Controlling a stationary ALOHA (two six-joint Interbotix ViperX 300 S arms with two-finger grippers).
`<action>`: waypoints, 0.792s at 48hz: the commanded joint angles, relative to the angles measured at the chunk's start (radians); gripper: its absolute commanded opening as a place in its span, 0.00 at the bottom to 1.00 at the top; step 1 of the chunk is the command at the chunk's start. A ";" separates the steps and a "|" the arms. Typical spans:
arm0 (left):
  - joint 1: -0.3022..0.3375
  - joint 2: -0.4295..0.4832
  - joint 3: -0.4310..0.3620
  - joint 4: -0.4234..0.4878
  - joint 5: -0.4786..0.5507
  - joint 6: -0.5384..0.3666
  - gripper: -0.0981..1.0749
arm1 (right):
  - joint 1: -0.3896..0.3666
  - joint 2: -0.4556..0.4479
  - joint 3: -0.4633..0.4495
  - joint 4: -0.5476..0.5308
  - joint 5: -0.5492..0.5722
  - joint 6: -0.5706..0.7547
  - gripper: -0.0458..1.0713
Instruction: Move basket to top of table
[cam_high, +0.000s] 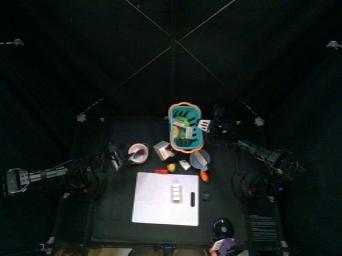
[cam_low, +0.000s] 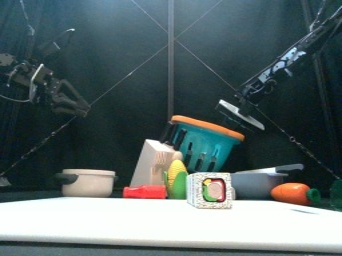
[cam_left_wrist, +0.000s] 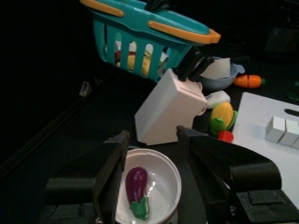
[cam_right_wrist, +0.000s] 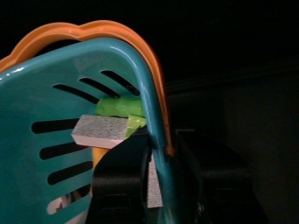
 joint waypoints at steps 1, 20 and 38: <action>0.003 0.003 -0.012 0.000 -0.003 -0.002 0.81 | 0.018 -0.020 -0.006 0.002 0.000 0.008 0.42; 0.005 0.003 -0.012 0.000 -0.003 -0.002 0.81 | 0.089 -0.017 0.003 0.032 0.006 0.008 0.42; 0.003 0.002 -0.009 0.000 -0.003 -0.002 0.81 | 0.109 -0.020 0.026 0.058 0.064 0.008 0.42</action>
